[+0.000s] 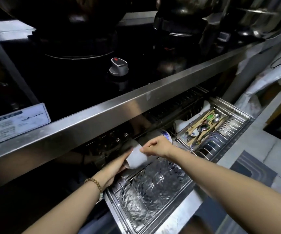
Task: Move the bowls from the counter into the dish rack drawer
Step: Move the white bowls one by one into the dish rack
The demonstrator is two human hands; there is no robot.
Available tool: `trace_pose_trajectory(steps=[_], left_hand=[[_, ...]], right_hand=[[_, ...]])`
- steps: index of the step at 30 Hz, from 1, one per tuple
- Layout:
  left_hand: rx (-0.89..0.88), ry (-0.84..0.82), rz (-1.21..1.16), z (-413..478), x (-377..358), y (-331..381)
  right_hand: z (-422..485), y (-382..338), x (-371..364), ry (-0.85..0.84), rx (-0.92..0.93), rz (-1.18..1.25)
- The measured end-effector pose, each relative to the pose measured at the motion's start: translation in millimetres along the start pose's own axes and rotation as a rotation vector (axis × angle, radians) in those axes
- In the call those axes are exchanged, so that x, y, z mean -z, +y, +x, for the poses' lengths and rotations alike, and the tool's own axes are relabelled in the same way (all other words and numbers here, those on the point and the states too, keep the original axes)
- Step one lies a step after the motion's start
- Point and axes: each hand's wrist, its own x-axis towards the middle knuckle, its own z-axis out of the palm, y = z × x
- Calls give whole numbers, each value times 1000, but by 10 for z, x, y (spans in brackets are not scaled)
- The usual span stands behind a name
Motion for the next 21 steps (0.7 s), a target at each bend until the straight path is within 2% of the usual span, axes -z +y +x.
trace_pose_trajectory(steps=[4, 11, 21], left_hand=[[46, 3, 5, 87, -60, -82], [26, 147, 15, 280, -157, -195], [9, 222, 195, 351, -278, -139]], right_hand=[[102, 179, -3, 19, -53, -29], [213, 385, 3, 89, -97, -64], [275, 477, 21, 127, -140, -167]])
